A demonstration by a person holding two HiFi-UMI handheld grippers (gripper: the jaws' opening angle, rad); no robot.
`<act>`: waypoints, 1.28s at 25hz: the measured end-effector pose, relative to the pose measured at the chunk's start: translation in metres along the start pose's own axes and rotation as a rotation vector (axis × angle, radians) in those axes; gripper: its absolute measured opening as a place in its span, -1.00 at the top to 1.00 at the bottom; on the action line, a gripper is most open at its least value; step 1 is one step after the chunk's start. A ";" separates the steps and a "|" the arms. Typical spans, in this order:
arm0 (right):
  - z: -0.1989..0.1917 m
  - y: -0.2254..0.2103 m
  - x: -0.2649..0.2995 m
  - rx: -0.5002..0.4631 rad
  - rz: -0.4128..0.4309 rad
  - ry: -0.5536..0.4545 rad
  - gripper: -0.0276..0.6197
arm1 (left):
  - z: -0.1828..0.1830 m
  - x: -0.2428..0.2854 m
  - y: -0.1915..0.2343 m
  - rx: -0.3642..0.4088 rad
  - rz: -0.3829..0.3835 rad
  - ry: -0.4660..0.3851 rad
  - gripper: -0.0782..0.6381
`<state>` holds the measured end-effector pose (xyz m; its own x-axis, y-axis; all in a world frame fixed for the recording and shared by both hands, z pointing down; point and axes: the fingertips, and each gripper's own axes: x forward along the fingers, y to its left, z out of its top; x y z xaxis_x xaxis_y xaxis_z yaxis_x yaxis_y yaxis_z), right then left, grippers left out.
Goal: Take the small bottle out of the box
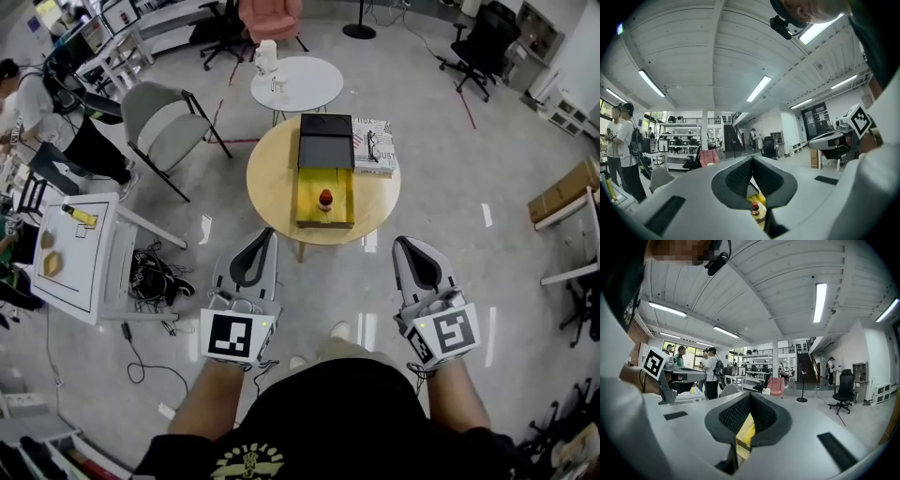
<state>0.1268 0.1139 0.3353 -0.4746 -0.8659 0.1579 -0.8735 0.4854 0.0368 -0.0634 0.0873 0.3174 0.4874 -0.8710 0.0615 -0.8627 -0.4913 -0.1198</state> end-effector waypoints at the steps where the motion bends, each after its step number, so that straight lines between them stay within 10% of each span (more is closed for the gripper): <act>1: 0.001 -0.005 0.002 -0.001 0.005 -0.002 0.87 | 0.002 0.004 -0.002 0.000 0.004 -0.001 0.74; 32: 0.006 -0.038 0.038 0.003 0.134 -0.040 0.87 | 0.019 0.043 -0.015 0.049 0.069 0.024 0.74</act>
<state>0.1414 0.0622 0.3344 -0.5906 -0.7977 0.1219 -0.8025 0.5964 0.0153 -0.0265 0.0571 0.3034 0.4234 -0.9028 0.0752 -0.8861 -0.4300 -0.1729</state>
